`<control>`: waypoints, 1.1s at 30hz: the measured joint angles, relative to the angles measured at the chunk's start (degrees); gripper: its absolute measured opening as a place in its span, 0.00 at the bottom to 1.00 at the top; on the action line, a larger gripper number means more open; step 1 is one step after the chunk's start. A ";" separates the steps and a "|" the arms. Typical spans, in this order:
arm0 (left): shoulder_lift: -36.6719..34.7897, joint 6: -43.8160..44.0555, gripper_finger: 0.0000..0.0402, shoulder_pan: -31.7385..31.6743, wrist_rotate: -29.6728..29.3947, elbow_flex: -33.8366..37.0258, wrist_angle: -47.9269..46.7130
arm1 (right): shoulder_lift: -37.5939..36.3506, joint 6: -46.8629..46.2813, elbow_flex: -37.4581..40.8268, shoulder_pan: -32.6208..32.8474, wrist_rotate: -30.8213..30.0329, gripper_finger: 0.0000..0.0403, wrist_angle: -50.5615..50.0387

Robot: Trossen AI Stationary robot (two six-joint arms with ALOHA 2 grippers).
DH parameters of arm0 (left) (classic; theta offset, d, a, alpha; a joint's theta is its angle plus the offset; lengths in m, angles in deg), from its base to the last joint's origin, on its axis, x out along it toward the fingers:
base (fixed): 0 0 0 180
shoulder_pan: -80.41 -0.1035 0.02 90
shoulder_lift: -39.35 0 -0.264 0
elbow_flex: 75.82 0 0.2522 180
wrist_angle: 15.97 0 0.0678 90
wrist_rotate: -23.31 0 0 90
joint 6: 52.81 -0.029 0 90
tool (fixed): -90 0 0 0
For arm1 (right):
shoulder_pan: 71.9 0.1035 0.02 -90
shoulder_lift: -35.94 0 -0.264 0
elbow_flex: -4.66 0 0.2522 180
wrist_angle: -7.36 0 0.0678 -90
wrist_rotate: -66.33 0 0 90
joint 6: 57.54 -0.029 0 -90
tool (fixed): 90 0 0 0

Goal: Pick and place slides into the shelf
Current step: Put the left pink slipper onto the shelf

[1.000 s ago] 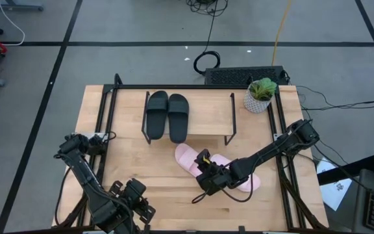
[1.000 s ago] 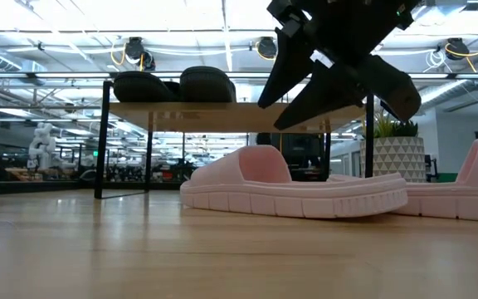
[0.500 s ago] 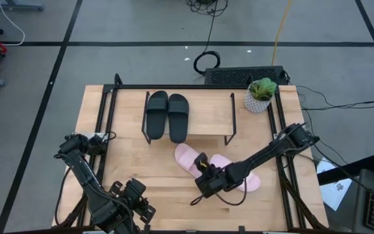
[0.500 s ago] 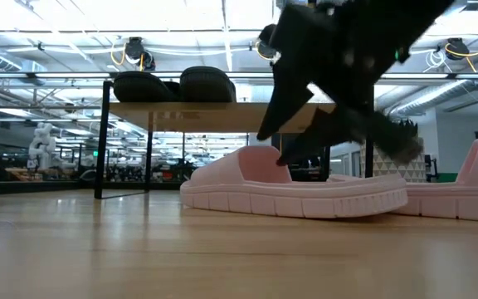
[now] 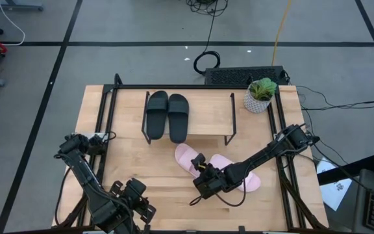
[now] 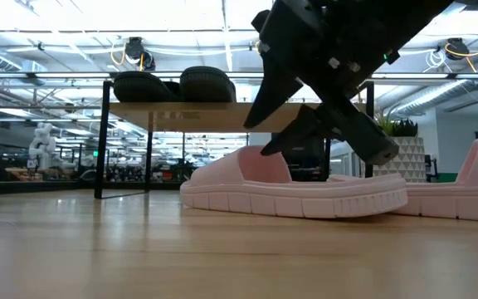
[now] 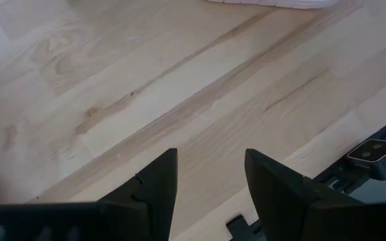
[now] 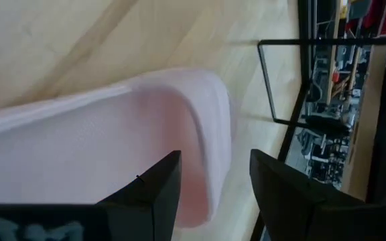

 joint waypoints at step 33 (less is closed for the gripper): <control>0.00 -1.48 0.43 0.00 -0.04 0.00 0.03 | 2.37 -1.80 0.17 -4.02 6.49 0.42 2.08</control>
